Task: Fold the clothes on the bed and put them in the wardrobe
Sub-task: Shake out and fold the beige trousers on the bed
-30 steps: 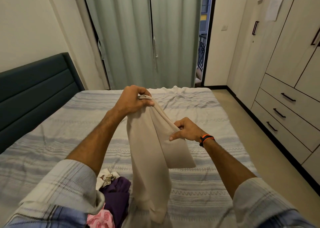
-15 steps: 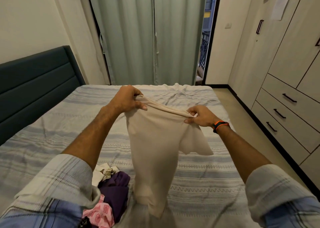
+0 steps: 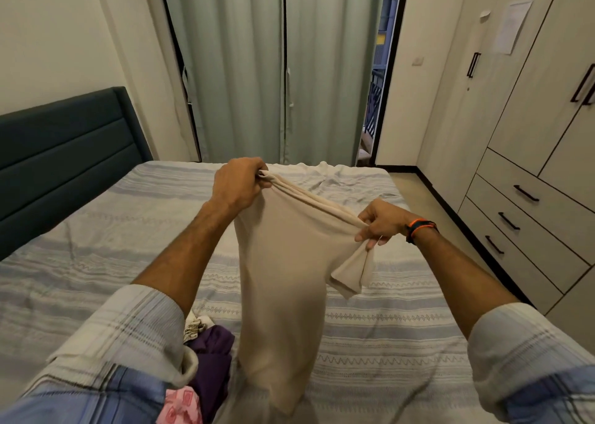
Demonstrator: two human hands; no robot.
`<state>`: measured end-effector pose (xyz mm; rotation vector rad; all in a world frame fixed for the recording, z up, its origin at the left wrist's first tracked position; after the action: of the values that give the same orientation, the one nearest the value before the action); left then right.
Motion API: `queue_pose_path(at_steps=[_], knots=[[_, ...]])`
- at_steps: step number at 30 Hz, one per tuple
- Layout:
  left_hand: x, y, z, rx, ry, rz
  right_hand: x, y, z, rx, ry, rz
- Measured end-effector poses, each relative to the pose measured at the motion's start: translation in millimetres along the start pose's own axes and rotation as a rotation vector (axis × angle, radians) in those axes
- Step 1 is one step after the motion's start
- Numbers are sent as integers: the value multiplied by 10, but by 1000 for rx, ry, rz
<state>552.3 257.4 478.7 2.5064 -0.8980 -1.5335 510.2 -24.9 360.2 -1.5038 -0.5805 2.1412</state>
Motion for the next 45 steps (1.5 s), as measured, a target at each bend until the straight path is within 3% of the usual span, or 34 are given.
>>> queue_pose_path(at_steps=[10,13,19,23,29,34,38,43,45], knots=[[88,-38,-22,-16,-60,36,53,274,7,110,-13,9],[136,-106,0,-64,-71,36,-14,310,5,114,101,-32],[66,-278,11,-166,6,50,-220,247,68,42,324,-461],[-25,-274,-41,-154,48,79,-373,149,88,-34,450,-538],[-193,-111,-144,-26,99,88,-680,109,226,-85,674,-372],[-396,68,-199,39,237,66,-866,-39,455,-137,850,-265],[-358,164,-249,68,169,10,-875,-17,445,-97,751,-210],[-332,204,-200,69,215,29,-856,116,511,-84,809,-255],[-225,193,-206,66,148,15,-776,173,471,-44,729,-243]])
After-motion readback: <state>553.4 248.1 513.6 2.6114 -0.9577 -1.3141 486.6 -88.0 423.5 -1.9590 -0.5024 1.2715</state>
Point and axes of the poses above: each hand's wrist, its own z-axis away from the middle knuckle, its own x-axis out of the palm, y = z × x, the point moved 8 cm from there along -z, towards the middle knuckle, and after that the axes turned 4 degrees about z, right-handed, at the moved point
